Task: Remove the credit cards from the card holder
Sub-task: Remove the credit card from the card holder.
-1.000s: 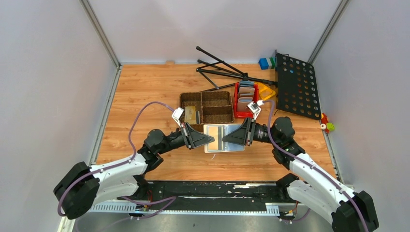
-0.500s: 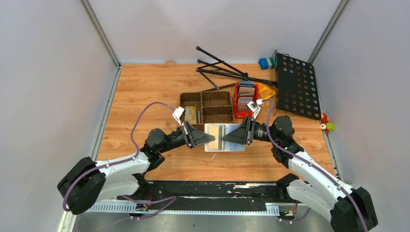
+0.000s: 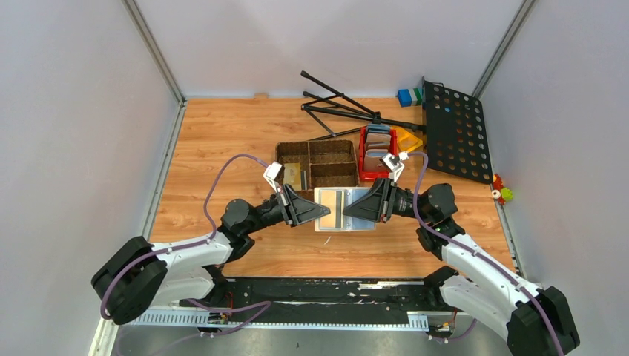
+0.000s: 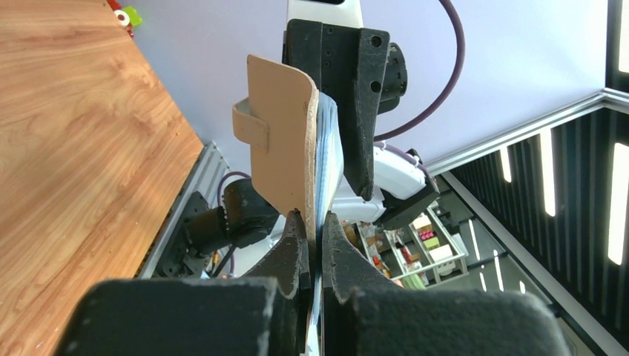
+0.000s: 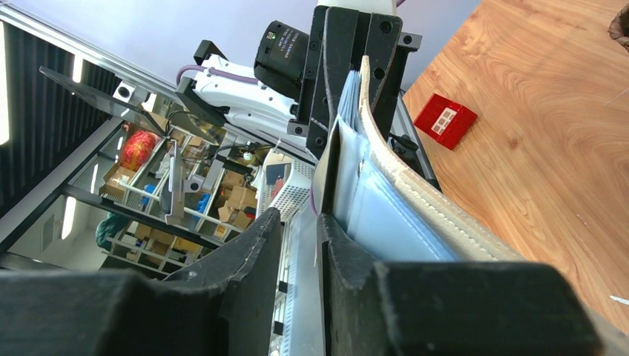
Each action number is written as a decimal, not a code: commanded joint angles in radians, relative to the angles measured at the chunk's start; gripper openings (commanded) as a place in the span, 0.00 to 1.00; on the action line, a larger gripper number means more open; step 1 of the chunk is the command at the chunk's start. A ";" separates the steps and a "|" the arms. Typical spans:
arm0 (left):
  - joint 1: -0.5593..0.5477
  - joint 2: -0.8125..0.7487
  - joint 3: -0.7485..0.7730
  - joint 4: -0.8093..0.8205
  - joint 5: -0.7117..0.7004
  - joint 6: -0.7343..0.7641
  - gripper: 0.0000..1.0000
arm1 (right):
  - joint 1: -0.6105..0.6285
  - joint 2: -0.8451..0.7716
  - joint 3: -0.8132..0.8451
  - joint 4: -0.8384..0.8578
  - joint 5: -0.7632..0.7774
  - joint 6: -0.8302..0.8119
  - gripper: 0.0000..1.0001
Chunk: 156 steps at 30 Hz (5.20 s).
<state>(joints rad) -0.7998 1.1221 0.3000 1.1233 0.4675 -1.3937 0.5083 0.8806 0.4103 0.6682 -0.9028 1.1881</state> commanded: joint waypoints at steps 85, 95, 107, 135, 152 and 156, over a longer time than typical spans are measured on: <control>-0.058 0.011 0.154 -0.456 0.070 0.304 0.02 | 0.026 0.127 0.104 -0.510 0.191 -0.396 0.31; -0.058 0.107 0.038 -0.070 0.013 0.136 0.04 | 0.027 0.137 0.032 -0.250 0.118 -0.247 0.18; -0.053 0.095 -0.003 0.026 -0.028 0.087 0.22 | 0.026 0.066 0.031 -0.443 0.188 -0.346 0.00; -0.027 -0.021 -0.100 0.080 -0.142 0.029 0.00 | 0.025 0.024 -0.024 -0.223 0.120 -0.168 0.26; -0.030 0.031 -0.105 0.181 -0.159 -0.014 0.00 | 0.027 0.049 -0.044 -0.042 0.102 -0.040 0.33; -0.030 0.032 -0.106 0.195 -0.170 -0.023 0.00 | 0.026 0.027 -0.050 -0.046 0.107 -0.047 0.32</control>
<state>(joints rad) -0.8177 1.1576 0.1902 1.1988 0.2897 -1.3899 0.5354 0.9283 0.3729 0.5667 -0.8043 1.1358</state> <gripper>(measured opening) 0.173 0.326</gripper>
